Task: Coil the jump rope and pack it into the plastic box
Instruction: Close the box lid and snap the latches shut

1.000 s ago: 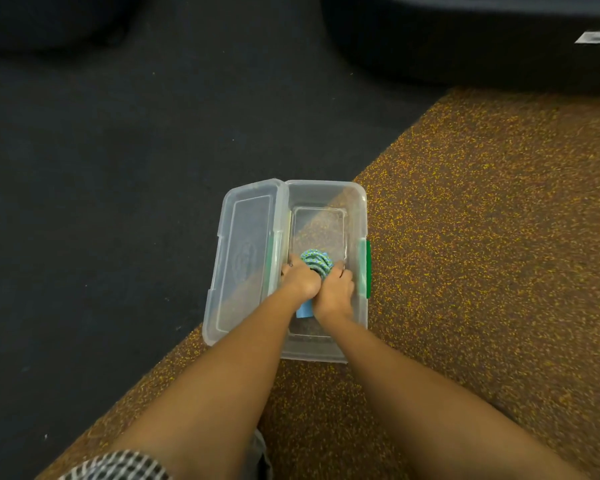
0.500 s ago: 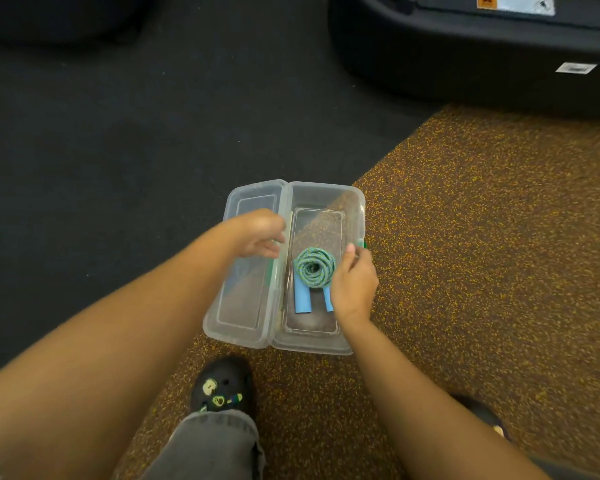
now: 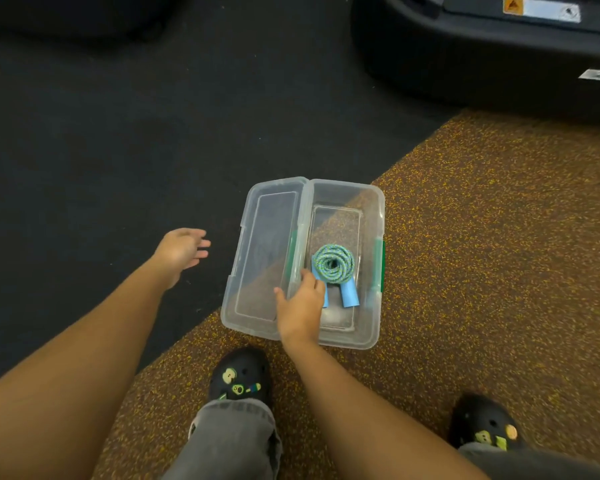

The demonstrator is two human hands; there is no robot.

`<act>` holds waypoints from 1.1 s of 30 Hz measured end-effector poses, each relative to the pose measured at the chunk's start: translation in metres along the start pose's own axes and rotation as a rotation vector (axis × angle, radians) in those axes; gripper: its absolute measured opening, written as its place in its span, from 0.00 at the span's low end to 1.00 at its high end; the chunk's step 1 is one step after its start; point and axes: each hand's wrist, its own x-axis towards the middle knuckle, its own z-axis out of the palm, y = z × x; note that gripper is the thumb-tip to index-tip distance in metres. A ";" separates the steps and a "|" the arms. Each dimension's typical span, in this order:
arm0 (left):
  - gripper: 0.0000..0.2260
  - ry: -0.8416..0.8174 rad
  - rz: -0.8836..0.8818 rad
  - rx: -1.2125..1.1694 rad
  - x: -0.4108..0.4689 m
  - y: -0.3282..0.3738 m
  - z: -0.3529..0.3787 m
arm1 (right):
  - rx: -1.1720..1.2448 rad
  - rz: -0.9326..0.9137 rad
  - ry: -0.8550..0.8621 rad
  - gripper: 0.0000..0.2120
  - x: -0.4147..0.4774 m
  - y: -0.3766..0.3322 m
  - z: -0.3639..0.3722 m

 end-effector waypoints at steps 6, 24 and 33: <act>0.15 -0.104 -0.047 0.217 0.000 -0.029 0.006 | -0.105 0.005 -0.018 0.21 0.008 0.002 -0.008; 0.10 -0.083 0.291 0.077 -0.041 0.025 0.085 | -0.150 -0.018 0.094 0.18 0.018 0.031 -0.096; 0.08 -0.150 0.346 0.375 -0.044 0.019 0.117 | -0.254 0.008 0.069 0.18 0.024 0.059 -0.117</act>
